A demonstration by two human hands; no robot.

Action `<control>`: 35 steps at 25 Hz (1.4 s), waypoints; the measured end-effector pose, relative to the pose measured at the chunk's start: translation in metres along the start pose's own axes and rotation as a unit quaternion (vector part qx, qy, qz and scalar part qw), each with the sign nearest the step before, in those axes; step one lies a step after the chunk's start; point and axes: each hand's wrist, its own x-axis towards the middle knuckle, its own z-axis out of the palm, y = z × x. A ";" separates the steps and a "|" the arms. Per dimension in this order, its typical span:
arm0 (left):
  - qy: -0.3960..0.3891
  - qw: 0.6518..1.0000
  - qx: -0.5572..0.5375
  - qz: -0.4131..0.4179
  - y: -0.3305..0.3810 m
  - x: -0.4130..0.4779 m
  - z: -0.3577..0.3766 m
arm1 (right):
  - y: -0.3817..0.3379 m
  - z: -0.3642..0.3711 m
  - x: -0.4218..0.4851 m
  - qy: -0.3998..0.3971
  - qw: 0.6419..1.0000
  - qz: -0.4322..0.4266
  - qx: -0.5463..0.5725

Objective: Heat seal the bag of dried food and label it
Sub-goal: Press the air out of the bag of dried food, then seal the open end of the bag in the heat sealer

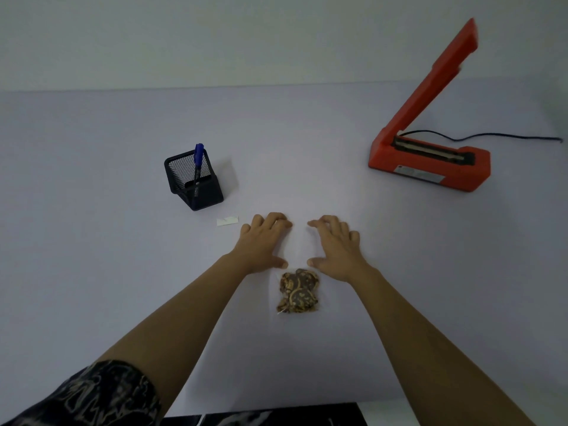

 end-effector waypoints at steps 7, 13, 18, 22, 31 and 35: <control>-0.024 0.998 0.049 0.018 0.004 -0.006 -0.002 | -0.002 0.004 -0.005 0.010 0.998 -0.063 -0.012; -0.049 0.997 0.051 -0.007 0.011 -0.005 -0.010 | 0.000 0.007 0.000 0.008 0.993 -0.039 0.108; -0.008 0.998 -0.039 -0.053 0.018 -0.007 -0.017 | 0.013 0.000 0.000 0.050 0.975 -0.037 0.214; 0.042 0.996 -0.047 -0.056 0.040 0.011 -0.031 | 0.047 -0.026 -0.001 0.116 0.967 -0.009 0.225; 0.055 0.974 -0.203 -0.079 0.132 0.139 -0.050 | 0.184 -0.100 -0.005 0.337 0.885 0.215 0.239; 0.057 0.946 -0.290 -0.136 0.161 0.179 -0.058 | 0.235 -0.120 -0.004 0.281 0.889 0.255 0.256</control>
